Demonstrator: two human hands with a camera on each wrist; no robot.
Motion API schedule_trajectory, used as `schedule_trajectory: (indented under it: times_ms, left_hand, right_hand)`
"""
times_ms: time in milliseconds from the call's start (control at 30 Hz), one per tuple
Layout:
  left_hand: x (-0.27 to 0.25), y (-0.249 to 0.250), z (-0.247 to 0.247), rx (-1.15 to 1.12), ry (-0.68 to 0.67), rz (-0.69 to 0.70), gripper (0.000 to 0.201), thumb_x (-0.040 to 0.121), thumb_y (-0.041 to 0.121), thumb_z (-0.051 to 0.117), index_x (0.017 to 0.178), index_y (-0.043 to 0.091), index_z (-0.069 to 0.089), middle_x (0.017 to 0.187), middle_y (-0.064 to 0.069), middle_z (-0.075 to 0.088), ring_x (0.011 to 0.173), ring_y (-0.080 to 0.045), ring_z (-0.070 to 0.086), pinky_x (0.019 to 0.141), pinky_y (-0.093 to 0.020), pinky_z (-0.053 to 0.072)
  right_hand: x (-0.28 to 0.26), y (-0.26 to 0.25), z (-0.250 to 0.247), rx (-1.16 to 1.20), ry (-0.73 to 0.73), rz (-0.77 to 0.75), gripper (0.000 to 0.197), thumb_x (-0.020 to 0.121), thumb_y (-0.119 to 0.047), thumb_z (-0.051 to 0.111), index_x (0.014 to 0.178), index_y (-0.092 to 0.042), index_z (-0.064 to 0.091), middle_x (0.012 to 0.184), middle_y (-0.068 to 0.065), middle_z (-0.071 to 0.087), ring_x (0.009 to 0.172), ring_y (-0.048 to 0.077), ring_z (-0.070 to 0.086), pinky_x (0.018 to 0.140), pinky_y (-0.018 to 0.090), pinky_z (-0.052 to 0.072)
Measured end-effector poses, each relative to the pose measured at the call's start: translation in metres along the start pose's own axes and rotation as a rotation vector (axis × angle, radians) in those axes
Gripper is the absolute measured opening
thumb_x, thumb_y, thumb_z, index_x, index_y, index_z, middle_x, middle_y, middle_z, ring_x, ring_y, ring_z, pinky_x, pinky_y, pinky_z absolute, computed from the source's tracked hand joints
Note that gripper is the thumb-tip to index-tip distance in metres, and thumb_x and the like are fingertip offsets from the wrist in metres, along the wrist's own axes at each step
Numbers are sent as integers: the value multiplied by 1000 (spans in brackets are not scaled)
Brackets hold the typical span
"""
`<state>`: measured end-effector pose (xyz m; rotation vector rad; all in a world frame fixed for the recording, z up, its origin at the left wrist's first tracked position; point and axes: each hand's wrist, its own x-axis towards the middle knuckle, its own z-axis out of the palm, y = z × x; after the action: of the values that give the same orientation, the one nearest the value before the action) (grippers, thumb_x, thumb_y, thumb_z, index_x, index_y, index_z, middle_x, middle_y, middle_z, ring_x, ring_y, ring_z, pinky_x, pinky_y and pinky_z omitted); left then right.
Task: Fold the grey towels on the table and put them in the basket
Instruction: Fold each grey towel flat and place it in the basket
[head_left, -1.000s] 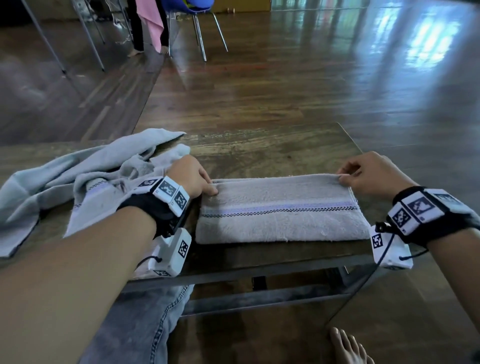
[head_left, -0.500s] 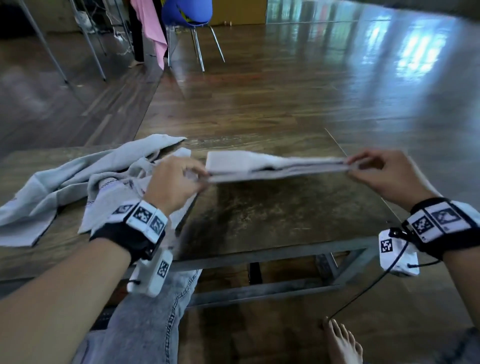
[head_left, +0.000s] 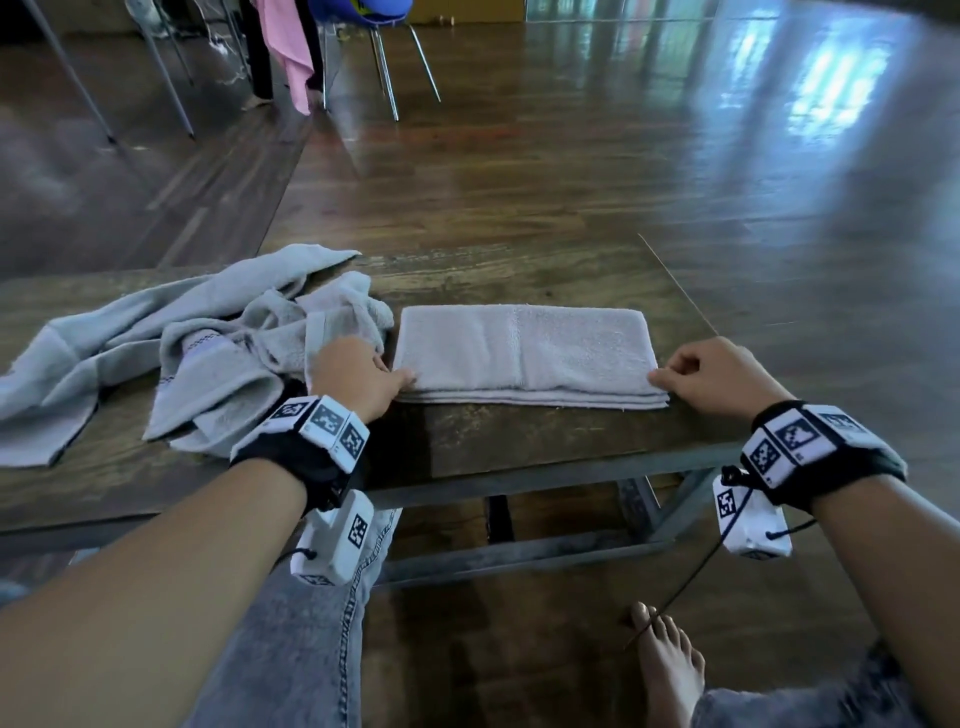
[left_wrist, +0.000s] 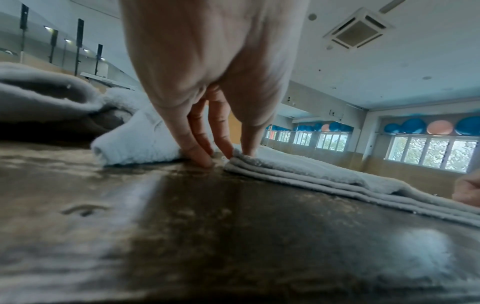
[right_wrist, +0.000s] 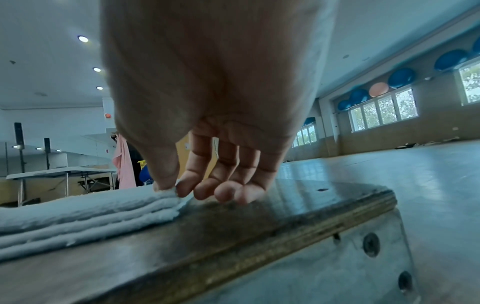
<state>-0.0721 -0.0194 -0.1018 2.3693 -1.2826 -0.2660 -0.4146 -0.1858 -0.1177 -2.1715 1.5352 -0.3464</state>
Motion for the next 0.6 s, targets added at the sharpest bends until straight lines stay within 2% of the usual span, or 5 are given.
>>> schedule_trajectory:
  times_ms: [167, 233, 367, 467, 600]
  left_hand:
    - [0, 2, -8, -94, 54, -54, 37, 84, 25, 74, 62, -4, 70, 52, -7, 59, 48, -16, 53, 46, -22, 36]
    - [1, 2, -14, -148, 147, -62, 40, 84, 25, 72, 59, -5, 66, 53, -10, 60, 47, -14, 49, 45, -18, 29]
    - [2, -3, -18, -110, 106, -55, 40, 82, 29, 76, 65, -6, 70, 67, -19, 69, 57, -21, 56, 47, -21, 33]
    - [-2, -8, -10, -36, 9, -58, 30, 80, 25, 76, 63, 1, 70, 59, -9, 64, 53, -16, 53, 46, -23, 33]
    - [-9, -1, 4, -14, 53, 181, 25, 84, 35, 69, 91, 12, 64, 95, -3, 60, 91, -22, 57, 77, -36, 49]
  right_hand:
    - [-7, -7, -1, 17, 95, -5, 32, 91, -30, 70, 65, -11, 67, 67, 3, 66, 76, 23, 61, 66, 30, 41]
    - [-7, -8, -9, 40, 164, 7, 32, 90, -31, 69, 65, -11, 68, 65, 3, 65, 79, 26, 61, 76, 33, 43]
    - [-11, -5, -25, 51, 50, 31, 31, 90, -35, 72, 66, -16, 71, 63, -3, 64, 65, 15, 58, 67, 30, 46]
    - [-16, -5, -18, -64, 1, 37, 27, 88, -41, 72, 70, -21, 68, 73, -4, 68, 79, 19, 62, 94, 44, 49]
    - [-26, -25, 0, -99, 174, -154, 13, 89, -45, 62, 92, -33, 58, 98, -13, 61, 94, 16, 56, 78, 37, 44]
